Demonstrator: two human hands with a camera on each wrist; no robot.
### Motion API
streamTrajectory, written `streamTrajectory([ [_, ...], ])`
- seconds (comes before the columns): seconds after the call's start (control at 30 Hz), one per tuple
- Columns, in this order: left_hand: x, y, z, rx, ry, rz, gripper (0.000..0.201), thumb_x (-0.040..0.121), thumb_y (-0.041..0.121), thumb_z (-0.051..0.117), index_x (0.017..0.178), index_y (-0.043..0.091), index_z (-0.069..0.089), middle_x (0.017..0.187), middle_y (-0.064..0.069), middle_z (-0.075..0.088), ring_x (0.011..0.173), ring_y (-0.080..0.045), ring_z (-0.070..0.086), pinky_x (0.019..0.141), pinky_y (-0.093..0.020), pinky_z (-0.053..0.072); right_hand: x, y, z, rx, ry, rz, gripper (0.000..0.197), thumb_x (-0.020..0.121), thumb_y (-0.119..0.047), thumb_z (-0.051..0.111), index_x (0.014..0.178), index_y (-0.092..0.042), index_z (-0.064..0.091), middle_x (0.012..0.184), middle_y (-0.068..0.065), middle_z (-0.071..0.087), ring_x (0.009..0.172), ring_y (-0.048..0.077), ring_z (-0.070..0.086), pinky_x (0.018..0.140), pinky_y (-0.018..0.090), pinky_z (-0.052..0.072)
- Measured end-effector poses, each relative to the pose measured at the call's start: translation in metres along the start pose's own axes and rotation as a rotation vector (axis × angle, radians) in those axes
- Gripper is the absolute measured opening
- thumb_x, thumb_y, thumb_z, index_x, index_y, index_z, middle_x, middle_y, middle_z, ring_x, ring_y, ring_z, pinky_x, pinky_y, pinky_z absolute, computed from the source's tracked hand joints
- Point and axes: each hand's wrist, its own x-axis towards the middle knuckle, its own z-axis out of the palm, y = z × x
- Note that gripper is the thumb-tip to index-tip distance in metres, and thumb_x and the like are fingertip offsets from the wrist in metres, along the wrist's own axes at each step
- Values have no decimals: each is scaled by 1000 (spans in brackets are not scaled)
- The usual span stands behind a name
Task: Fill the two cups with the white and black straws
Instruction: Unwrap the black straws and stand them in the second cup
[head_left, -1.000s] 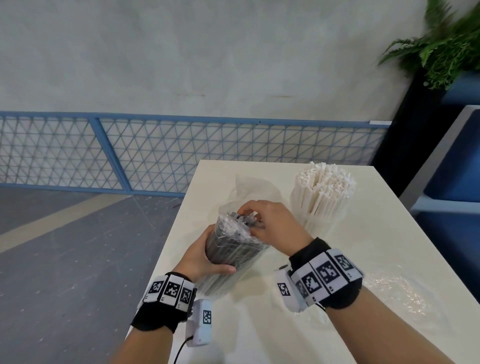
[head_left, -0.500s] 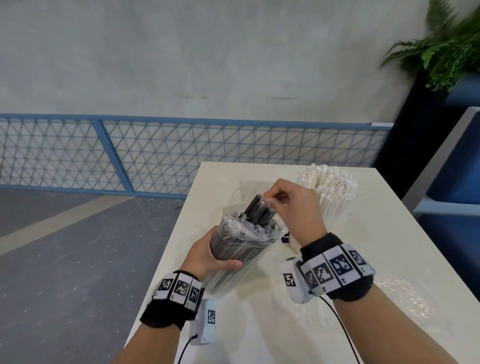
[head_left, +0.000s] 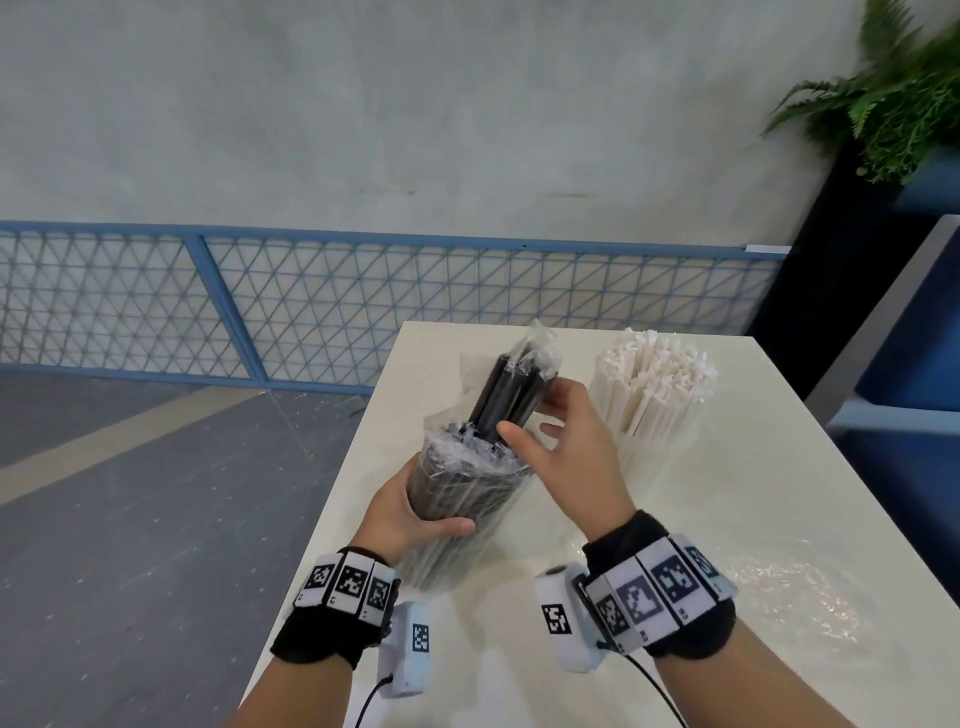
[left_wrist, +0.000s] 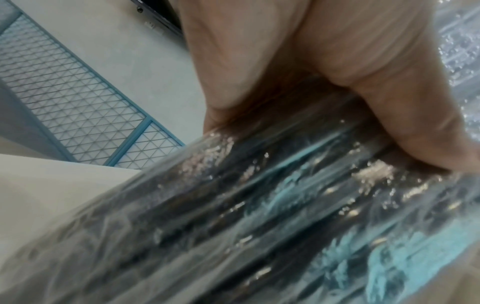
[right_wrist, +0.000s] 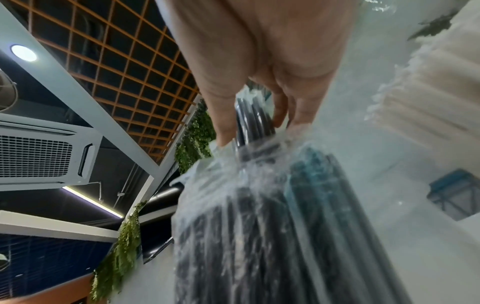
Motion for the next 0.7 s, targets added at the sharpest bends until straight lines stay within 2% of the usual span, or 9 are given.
streamTrajectory([
  [0.07, 0, 0, 1, 12, -29, 13, 76, 47, 17, 91, 109, 39, 54, 105, 11, 69, 101, -1, 63, 88, -21, 49, 2, 1, 5, -8, -21, 48, 54, 72, -33, 77, 114, -13, 51, 104, -9, 59, 96, 6, 58, 79, 7, 44],
  [0.1, 0, 1, 1, 24, -43, 24, 75, 47, 13, 91, 107, 40, 54, 103, 12, 70, 100, 0, 64, 87, -20, 49, 4, 1, 8, 10, -20, 93, 53, 69, -33, 80, 111, -13, 54, 100, -9, 61, 93, 6, 59, 75, 7, 44],
  [0.13, 0, 2, 2, 38, -53, 35, 74, 47, 13, 91, 105, 42, 54, 102, 13, 70, 98, 0, 64, 86, -19, 49, 6, 1, 11, 38, -10, 150, 52, 66, -33, 82, 107, -13, 57, 96, -8, 64, 90, 8, 61, 75, 12, 46],
  [0.23, 1, 7, 5, 103, -64, 62, 75, 43, 22, 91, 101, 47, 51, 100, 19, 67, 96, 8, 61, 86, -14, 47, 12, 7, 22, 156, 98, 286, 47, 58, -36, 85, 93, -11, 65, 88, 1, 71, 85, 17, 67, 81, 38, 55],
  [0.37, 2, 11, 8, 124, -43, 66, 73, 49, 15, 91, 100, 45, 49, 100, 20, 64, 90, 15, 59, 83, -11, 45, 18, 3, 30, 285, 162, 357, 39, 61, -27, 85, 89, -6, 67, 86, 8, 72, 83, 22, 69, 81, 45, 56],
  [0.47, 5, 11, 6, 92, -18, 44, 69, 49, 11, 90, 97, 43, 51, 95, 20, 65, 86, 17, 59, 79, -9, 45, 24, -8, 23, 430, 188, 337, 21, 69, -15, 80, 81, -12, 64, 82, 4, 69, 79, 18, 68, 78, 37, 57],
  [0.57, 5, 11, 2, 100, -14, 23, 67, 51, 10, 90, 95, 42, 51, 92, 22, 63, 81, 22, 57, 72, -2, 43, 36, -18, 8, 536, 237, 251, 15, 74, -7, 75, 83, -11, 63, 78, -3, 65, 69, 1, 63, 64, 15, 52],
  [0.63, 5, 11, 0, 97, 0, 10, 65, 52, 9, 89, 96, 39, 51, 92, 22, 62, 82, 17, 57, 71, -1, 43, 43, -22, 2, 607, 251, 220, 16, 74, -5, 74, 85, -11, 63, 78, -4, 65, 68, 0, 63, 63, 12, 50],
  [0.7, 5, 9, 0, 97, 12, 3, 68, 51, 12, 89, 102, 35, 51, 96, 22, 61, 91, 7, 58, 79, -9, 44, 45, -22, 1, 631, 209, 204, 23, 73, -7, 76, 92, -8, 64, 84, -1, 67, 75, 3, 65, 68, 13, 50],
])
